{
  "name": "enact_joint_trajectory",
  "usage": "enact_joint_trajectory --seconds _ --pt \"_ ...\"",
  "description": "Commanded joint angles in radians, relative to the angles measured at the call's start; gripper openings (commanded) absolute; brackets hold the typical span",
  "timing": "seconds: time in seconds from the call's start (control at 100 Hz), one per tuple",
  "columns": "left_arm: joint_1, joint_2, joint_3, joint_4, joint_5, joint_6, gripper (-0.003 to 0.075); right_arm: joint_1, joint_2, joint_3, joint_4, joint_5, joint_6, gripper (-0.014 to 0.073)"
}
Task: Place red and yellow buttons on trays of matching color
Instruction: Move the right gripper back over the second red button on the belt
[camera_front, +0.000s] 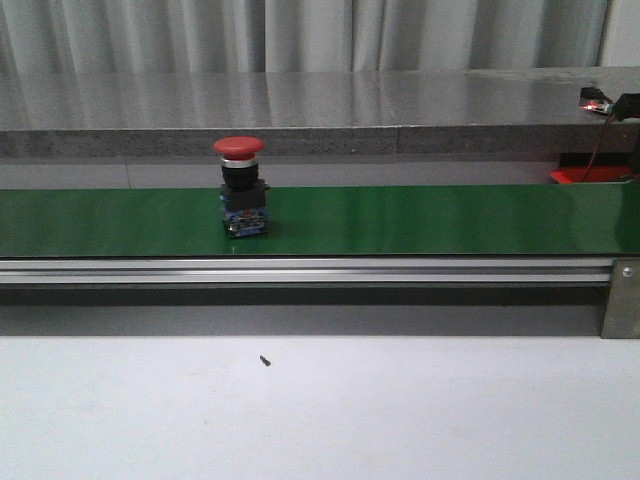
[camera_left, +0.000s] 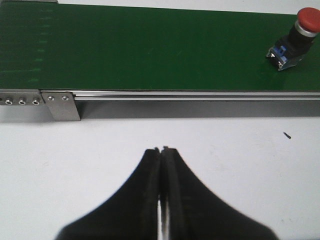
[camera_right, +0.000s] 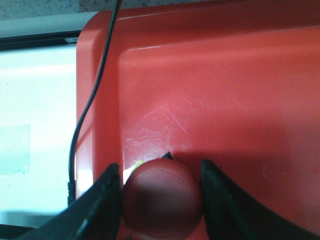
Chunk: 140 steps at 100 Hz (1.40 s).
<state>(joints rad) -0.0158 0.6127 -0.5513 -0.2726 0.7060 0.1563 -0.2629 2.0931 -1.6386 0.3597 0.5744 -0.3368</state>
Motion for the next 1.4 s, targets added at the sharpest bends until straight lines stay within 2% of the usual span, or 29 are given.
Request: enact_joint_trajectory --seconds 0.0,0.06,0.12,0.39,0.78,1.18,1.39 --pt "-0.008 0.001 -0.028 -0.022 -0.07 -0.003 -0.002 -0.004 -0.057 -0.035 0.018 -0.047 0.001 0.038" --pt "-0.008 0.001 -0.028 -0.022 -0.07 -0.003 -0.002 -0.004 -0.057 -0.035 0.018 -0.051 0.001 0.0476" --pt "-0.008 0.001 -0.028 -0.022 -0.07 -0.003 -0.002 -0.004 -0.06 -0.035 0.018 -0.056 0.001 0.0513" --pt "-0.008 0.001 -0.028 -0.022 -0.07 -0.003 -0.002 -0.004 -0.109 -0.035 0.018 -0.052 0.001 0.0507" --pt "-0.008 0.001 -0.028 -0.022 -0.07 -0.003 -0.002 0.043 -0.239 -0.032 0.01 0.048 -0.014 0.0507" --pt "-0.008 0.001 -0.028 -0.022 -0.07 -0.003 -0.002 0.213 -0.371 0.026 -0.014 0.089 -0.016 0.0507" --pt "-0.008 0.001 -0.028 -0.022 -0.07 -0.003 -0.002 0.301 -0.387 0.026 -0.014 0.197 -0.045 0.0507"
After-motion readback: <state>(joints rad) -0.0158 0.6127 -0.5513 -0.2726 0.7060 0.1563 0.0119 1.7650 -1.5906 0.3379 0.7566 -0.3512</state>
